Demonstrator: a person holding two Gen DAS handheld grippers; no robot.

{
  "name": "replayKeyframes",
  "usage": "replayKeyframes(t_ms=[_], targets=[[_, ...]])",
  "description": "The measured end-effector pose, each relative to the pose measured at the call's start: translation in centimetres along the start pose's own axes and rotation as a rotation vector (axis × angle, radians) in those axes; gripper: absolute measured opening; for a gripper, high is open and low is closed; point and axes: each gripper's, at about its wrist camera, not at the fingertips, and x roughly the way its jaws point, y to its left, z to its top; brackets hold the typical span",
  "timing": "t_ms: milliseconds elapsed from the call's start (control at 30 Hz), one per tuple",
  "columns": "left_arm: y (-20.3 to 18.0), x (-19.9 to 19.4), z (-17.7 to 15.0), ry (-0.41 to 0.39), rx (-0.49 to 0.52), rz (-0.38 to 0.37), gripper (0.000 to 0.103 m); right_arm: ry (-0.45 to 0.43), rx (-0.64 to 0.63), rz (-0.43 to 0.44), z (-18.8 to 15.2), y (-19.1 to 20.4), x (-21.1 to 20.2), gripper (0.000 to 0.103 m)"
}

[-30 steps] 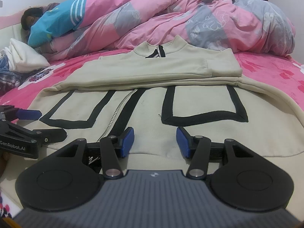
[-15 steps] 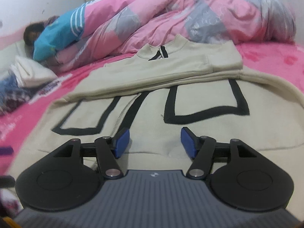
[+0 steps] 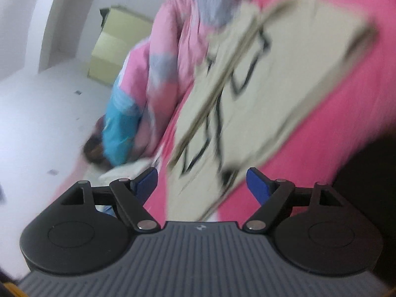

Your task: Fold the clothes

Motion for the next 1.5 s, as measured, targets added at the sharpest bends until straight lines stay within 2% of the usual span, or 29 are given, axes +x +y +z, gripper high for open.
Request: replayKeyframes(t_ms=[167, 267, 333, 433, 500, 667, 800, 900, 967, 1000, 1100, 1133, 1167, 1233, 1367, 1500], targets=[[0.4, -0.6, -0.1, 0.000, -0.051, -0.034, 0.057, 0.124, 0.113, 0.067, -3.2, 0.5, 5.3, 0.079], [0.5, -0.9, -0.5, -0.004, -0.069, -0.045, 0.051, 0.162, 0.183, 0.050, -4.0, 1.0, 8.1, 0.080], [0.6, -1.1, -0.8, -0.005, -0.079, -0.055, 0.049, 0.214, 0.238, -0.001, -4.6, 1.0, 10.1, 0.081], [0.9, -1.2, -1.1, -0.009, -0.094, -0.072, 0.044, 0.205, 0.242, -0.031, -5.6, 1.8, 11.1, 0.083], [1.2, -1.1, -1.0, -0.009, -0.117, -0.083, 0.035, 0.192, 0.248, -0.050, -6.1, 2.2, 11.5, 0.083], [2.2, -1.3, -0.9, -0.025, -0.207, -0.117, 0.021, 0.140, 0.310, -0.047, -6.8, 2.3, 12.3, 0.081], [2.7, -1.8, -0.8, -0.047, -0.253, -0.153, 0.020, 0.131, 0.324, -0.049, -7.2, 2.5, 13.1, 0.076], [2.9, -2.0, -0.9, -0.061, -0.265, -0.178, 0.020, 0.133, 0.368, -0.035, -7.7, 2.3, 13.8, 0.066], [3.0, -2.0, -0.9, -0.061, -0.280, -0.197, 0.020, 0.130, 0.410, -0.031, -8.1, 1.9, 14.1, 0.054], [3.1, -1.9, -1.0, -0.060, -0.287, -0.207, 0.020, 0.127, 0.441, -0.023, -8.4, 1.7, 14.3, 0.051], [3.4, -1.8, -1.1, -0.058, -0.312, -0.236, 0.021, 0.114, 0.523, 0.012, -9.3, 0.7, 14.7, 0.035], [3.8, -1.7, -1.1, -0.051, -0.342, -0.252, 0.022, 0.114, 0.545, 0.023, -9.6, 0.3, 14.9, 0.026], [4.1, -1.5, -1.1, -0.044, -0.373, -0.268, 0.026, 0.117, 0.570, 0.038, -9.8, 0.0, 15.2, 0.017], [4.7, -1.2, -1.2, -0.031, -0.434, -0.300, 0.033, 0.132, 0.604, 0.068, -10.2, -0.6, 15.7, 0.006], [5.5, 0.7, -0.8, 0.004, -0.530, -0.363, 0.041, 0.127, 0.622, 0.129, -10.4, -1.1, 15.7, 0.004], [6.1, 2.9, -0.1, 0.042, -0.614, -0.426, 0.043, 0.122, 0.604, 0.178, -10.0, -0.7, 15.4, 0.004]])
